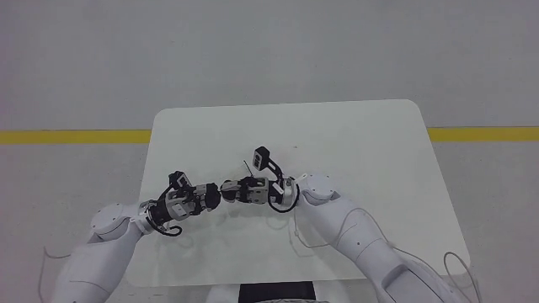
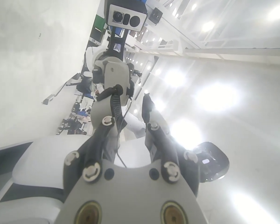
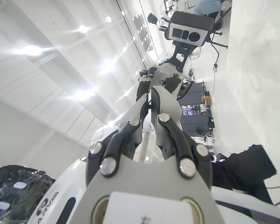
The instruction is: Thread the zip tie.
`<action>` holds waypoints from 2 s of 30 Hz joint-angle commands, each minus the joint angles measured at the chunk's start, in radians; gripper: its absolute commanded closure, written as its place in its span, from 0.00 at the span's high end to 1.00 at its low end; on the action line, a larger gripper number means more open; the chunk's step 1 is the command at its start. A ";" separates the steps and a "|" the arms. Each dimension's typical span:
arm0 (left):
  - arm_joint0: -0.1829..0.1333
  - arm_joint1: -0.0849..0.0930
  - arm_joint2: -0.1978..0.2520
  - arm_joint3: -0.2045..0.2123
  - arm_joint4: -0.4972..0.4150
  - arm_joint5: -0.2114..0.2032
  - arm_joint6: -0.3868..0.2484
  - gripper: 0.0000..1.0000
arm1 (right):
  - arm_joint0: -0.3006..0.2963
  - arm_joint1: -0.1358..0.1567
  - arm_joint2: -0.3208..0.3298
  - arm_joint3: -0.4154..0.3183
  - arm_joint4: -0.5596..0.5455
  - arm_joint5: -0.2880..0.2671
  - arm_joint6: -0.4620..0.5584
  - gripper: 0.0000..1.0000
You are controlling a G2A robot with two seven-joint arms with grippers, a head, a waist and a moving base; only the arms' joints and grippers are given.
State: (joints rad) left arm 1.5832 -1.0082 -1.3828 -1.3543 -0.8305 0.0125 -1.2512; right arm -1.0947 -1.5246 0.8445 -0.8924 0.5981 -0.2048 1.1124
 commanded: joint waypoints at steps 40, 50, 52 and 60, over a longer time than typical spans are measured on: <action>-0.004 0.018 0.020 0.003 -0.013 -0.021 0.018 0.00 | 0.005 0.003 -0.011 0.000 0.001 -0.002 -0.010 1.00; 0.031 0.027 -0.024 -0.052 0.029 -0.197 0.017 0.00 | -0.002 0.020 0.029 0.006 -0.010 -0.021 -0.044 1.00; 0.038 0.028 -0.033 -0.063 0.031 -0.213 0.020 0.00 | -0.012 0.024 0.049 0.000 0.002 -0.042 -0.078 1.00; 0.038 0.028 -0.033 -0.063 0.031 -0.213 0.020 0.00 | -0.012 0.024 0.049 0.000 0.002 -0.042 -0.078 1.00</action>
State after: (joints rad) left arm 1.6211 -0.9801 -1.4158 -1.4169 -0.7996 -0.2003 -1.2311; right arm -1.1066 -1.5010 0.8935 -0.8923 0.6002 -0.2470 1.0342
